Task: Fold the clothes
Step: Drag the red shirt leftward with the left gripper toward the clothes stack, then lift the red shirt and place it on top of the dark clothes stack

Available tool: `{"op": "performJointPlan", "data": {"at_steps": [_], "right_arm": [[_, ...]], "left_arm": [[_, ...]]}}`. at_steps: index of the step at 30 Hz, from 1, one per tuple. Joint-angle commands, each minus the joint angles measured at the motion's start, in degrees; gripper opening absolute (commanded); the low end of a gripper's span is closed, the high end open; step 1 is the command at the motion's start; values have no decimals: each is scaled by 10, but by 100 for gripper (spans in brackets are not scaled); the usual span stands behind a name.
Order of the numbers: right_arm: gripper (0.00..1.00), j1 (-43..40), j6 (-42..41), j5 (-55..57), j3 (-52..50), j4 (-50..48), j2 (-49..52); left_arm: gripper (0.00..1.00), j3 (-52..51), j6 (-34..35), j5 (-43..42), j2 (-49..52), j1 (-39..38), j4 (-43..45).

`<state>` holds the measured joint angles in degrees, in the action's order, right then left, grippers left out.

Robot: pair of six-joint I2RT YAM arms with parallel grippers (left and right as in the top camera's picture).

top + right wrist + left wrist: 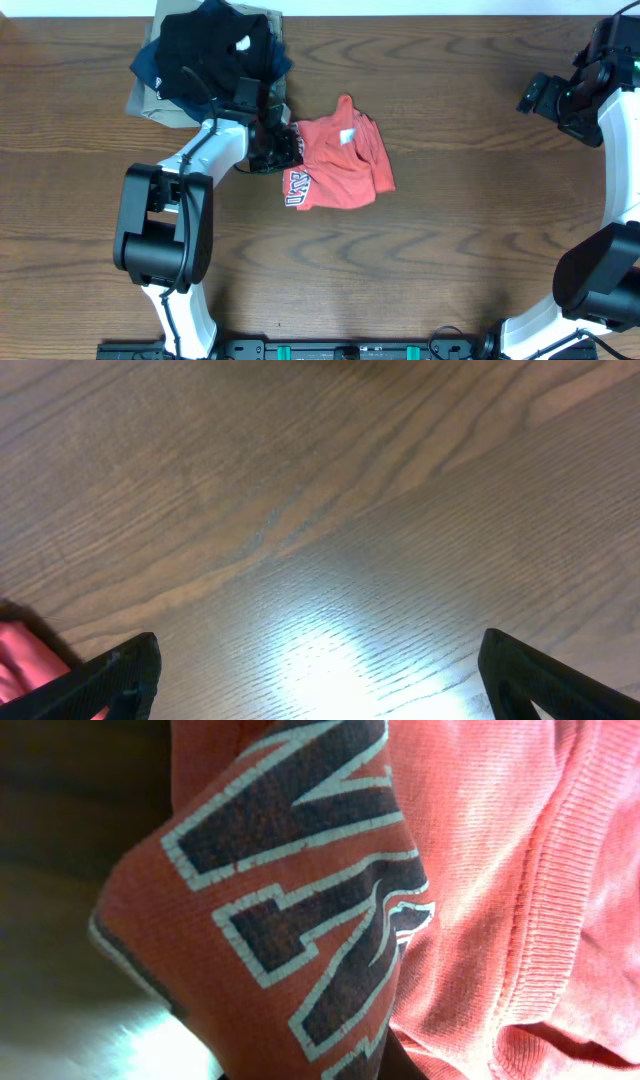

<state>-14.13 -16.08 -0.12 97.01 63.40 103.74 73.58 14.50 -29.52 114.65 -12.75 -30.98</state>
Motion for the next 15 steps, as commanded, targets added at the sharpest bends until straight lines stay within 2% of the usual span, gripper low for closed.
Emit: {"op": "performJointPlan", "data": {"at_steps": [1, 6, 11, 15], "right_arm": [[99, -1, 3, 5, 2, 1, 1], [99, -1, 3, 5, 2, 1, 1], [99, -1, 3, 5, 2, 1, 1], [99, -1, 3, 5, 2, 1, 1]], "left_arm": [[6, 38, -23, 9, -21, -7, -24], [6, 117, -86, 23, -23, -5, -87], [6, 199, -108, 134, -23, -4, -149], [6, 255, -139, 168, -23, 3, -157]]}}
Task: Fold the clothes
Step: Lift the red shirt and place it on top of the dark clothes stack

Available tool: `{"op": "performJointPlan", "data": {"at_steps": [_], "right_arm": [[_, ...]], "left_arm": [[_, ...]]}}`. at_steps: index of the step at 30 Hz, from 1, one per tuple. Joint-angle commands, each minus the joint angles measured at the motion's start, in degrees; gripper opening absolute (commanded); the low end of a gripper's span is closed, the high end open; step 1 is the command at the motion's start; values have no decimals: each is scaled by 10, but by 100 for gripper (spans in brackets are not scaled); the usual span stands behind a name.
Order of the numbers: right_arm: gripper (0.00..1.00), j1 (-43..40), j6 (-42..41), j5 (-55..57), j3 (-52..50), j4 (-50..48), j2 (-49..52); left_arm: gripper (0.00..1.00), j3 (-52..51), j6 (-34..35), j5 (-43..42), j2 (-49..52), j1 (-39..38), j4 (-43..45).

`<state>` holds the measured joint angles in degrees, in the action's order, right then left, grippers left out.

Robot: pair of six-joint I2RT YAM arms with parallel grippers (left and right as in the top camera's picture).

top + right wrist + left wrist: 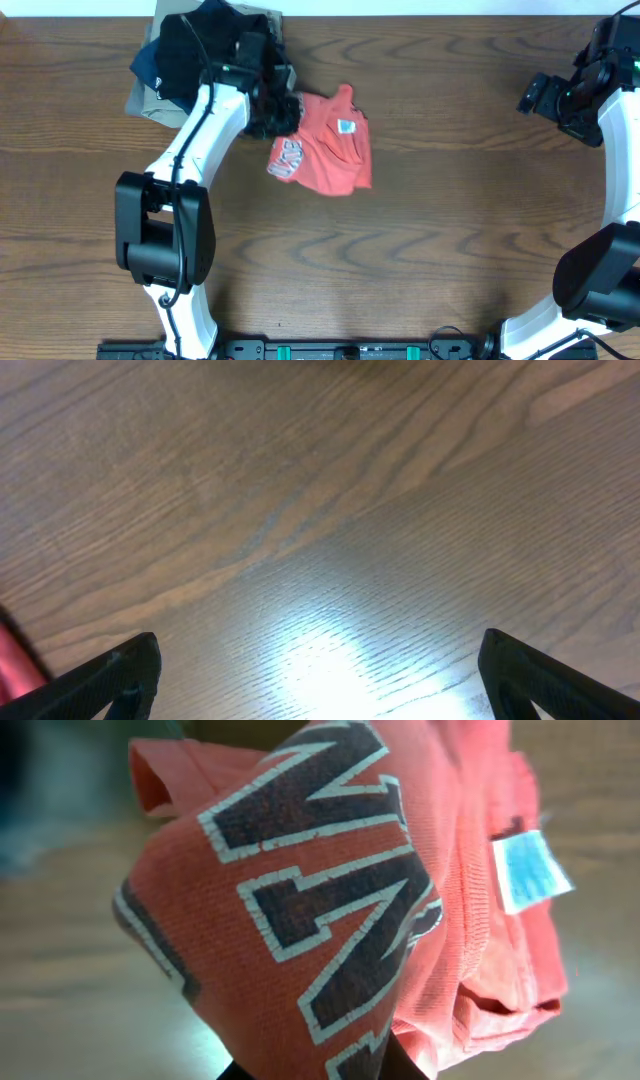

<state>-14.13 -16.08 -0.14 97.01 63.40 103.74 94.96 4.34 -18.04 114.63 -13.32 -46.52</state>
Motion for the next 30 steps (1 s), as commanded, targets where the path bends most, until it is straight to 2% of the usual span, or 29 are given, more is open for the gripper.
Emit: {"op": "performJointPlan", "data": {"at_steps": [1, 9, 17, 21, 30], "right_arm": [[99, -1, 3, 6, 2, 1, 1], [99, -1, 3, 6, 2, 1, 1], [99, -1, 3, 6, 2, 1, 1], [99, -1, 3, 6, 2, 1, 1], [99, -1, 3, 5, 2, 1, 1]], "left_arm": [[6, 53, -40, 55, -23, 11, -1], [6, 136, -63, 58, -23, 27, 3], [6, 202, -73, 99, -23, 30, 14], [6, 207, -73, 131, -23, 32, 42], [6, 207, -73, 134, -23, 74, 95]]}}
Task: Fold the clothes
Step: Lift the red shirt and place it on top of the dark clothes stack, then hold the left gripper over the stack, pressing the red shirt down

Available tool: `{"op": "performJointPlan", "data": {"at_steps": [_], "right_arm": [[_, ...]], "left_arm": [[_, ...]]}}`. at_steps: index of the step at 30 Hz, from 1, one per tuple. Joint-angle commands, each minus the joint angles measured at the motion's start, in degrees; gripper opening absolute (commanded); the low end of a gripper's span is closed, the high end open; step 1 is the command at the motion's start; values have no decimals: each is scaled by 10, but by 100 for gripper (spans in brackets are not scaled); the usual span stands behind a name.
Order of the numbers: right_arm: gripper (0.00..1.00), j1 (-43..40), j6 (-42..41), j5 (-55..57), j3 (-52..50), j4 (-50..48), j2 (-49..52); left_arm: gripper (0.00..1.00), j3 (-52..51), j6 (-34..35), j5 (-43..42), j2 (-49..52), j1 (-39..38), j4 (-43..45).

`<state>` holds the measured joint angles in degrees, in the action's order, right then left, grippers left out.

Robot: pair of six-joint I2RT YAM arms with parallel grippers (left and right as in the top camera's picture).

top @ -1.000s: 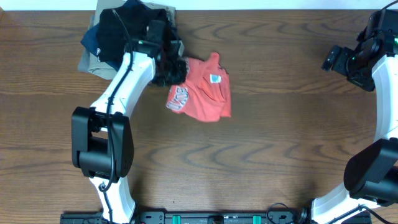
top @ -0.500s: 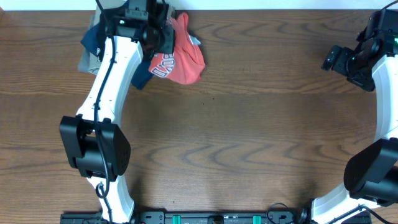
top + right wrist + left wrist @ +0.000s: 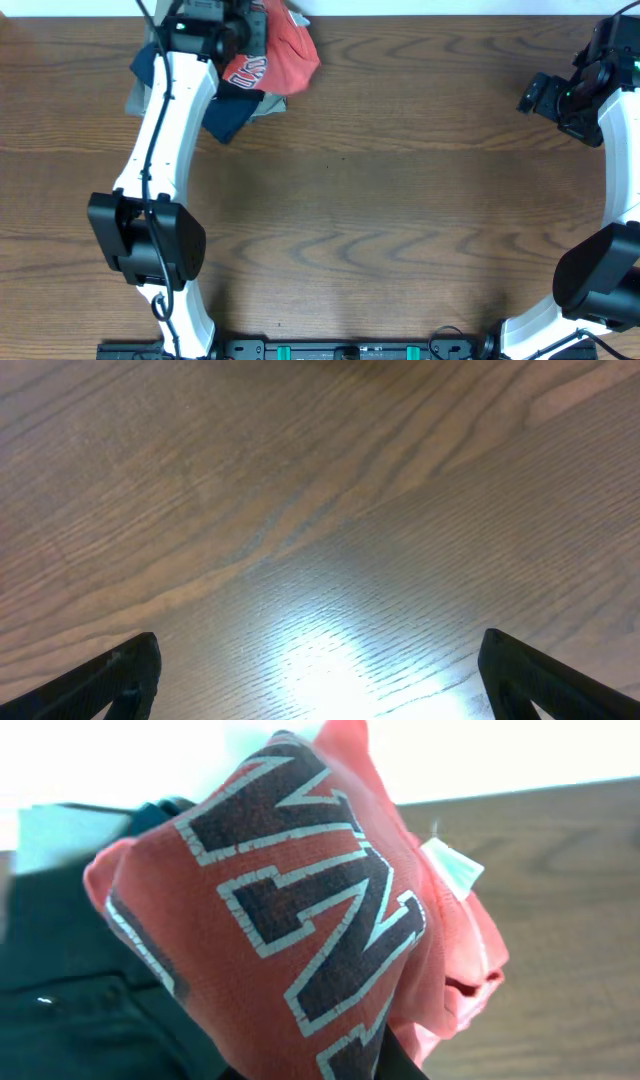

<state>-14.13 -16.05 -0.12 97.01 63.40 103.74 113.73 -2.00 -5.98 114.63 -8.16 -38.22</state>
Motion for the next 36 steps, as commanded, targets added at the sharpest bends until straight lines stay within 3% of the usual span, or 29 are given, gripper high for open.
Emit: {"op": "performJointPlan", "data": {"at_steps": [1, 12, 25, 32, 36], "right_arm": [[99, -1, 2, 5, 2, 1, 1], [99, -1, 2, 5, 2, 1, 1], [99, -1, 2, 5, 2, 1, 1], [99, -1, 2, 5, 2, 1, 1], [99, -1, 2, 5, 2, 1, 1]], "left_arm": [[6, 19, -9, 13, -23, 29, 14], [6, 19, -10, 13, -12, 76, 87], [6, 18, -6, 14, 2, 98, 90], [6, 18, 98, 32, 8, 112, 107], [6, 19, 100, 32, 3, 114, 116]]}}
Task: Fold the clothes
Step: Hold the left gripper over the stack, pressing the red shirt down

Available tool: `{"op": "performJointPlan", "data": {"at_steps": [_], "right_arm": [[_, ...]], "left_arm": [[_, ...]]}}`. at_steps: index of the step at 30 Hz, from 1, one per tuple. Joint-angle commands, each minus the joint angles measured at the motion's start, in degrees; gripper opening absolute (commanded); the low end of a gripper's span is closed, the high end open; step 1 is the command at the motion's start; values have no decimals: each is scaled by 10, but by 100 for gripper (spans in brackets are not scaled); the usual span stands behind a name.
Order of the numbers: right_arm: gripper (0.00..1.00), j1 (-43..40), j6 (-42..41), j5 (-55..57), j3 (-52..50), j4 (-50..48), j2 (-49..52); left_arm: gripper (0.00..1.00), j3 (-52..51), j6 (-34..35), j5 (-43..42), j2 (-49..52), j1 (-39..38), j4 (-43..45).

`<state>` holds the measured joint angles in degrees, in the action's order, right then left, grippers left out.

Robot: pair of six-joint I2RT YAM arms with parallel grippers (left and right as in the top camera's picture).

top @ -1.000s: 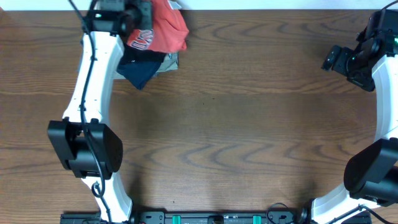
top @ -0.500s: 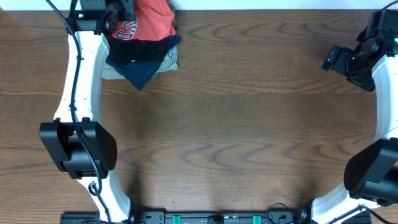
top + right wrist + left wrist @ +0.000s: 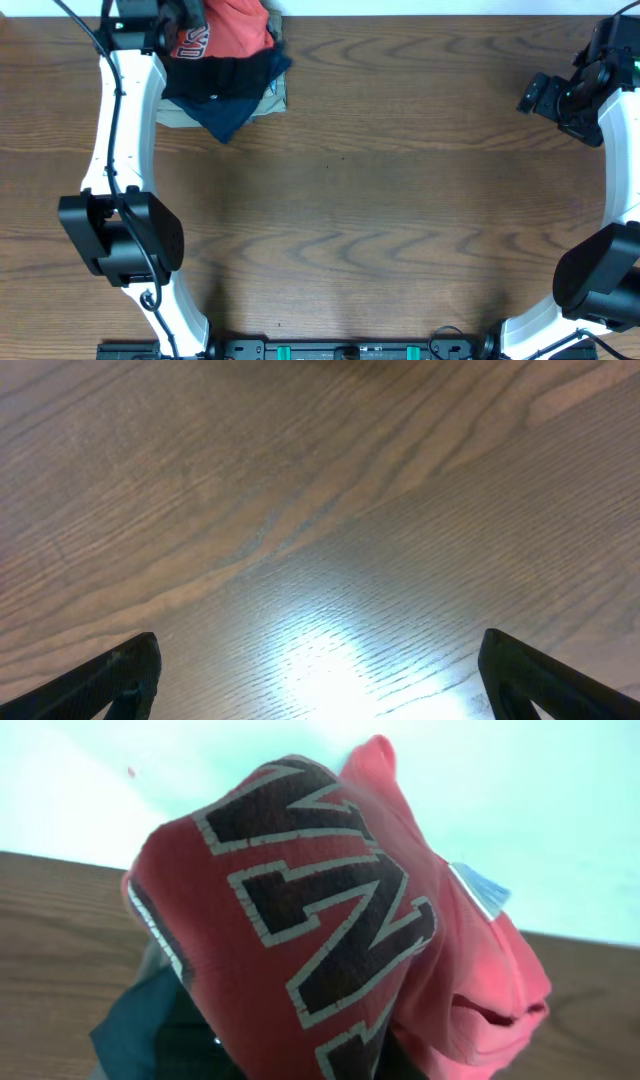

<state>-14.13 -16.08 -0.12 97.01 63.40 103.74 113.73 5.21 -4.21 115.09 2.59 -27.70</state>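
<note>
A folded red shirt with dark block letters hangs at the table's far left edge, over the stack of folded clothes. My left gripper is shut on the shirt's left side. The left wrist view is filled by the red shirt, which hides the fingers; dark cloth of the stack shows under it. Far to the right, my right gripper hovers open above bare wood, and its gap holds nothing.
The stack has black and navy garments on top and a tan one at the bottom, next to the table's far edge. Brown wooden tabletop spreads between the two arms.
My left gripper has carried the red shirt further left along the far edge; it now hangs over the middle of the stack. The right arm has kept still.
The red shirt first lay folded on the table right of the stack, my left gripper at its left edge. Then it was lifted and nearer the stack, later at the stack's right end by the far edge, and now above the stack.
</note>
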Motion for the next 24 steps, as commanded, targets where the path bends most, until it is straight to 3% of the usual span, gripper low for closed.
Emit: {"op": "performJointPlan", "data": {"at_steps": [1, 24], "right_arm": [[99, -1, 3, 5, 2, 1, 1], [99, -1, 3, 5, 2, 1, 1]], "left_arm": [[6, 19, 28, 14, -2, 5, 8], [6, 15, 45, 13, 2, 21, -22]]}}
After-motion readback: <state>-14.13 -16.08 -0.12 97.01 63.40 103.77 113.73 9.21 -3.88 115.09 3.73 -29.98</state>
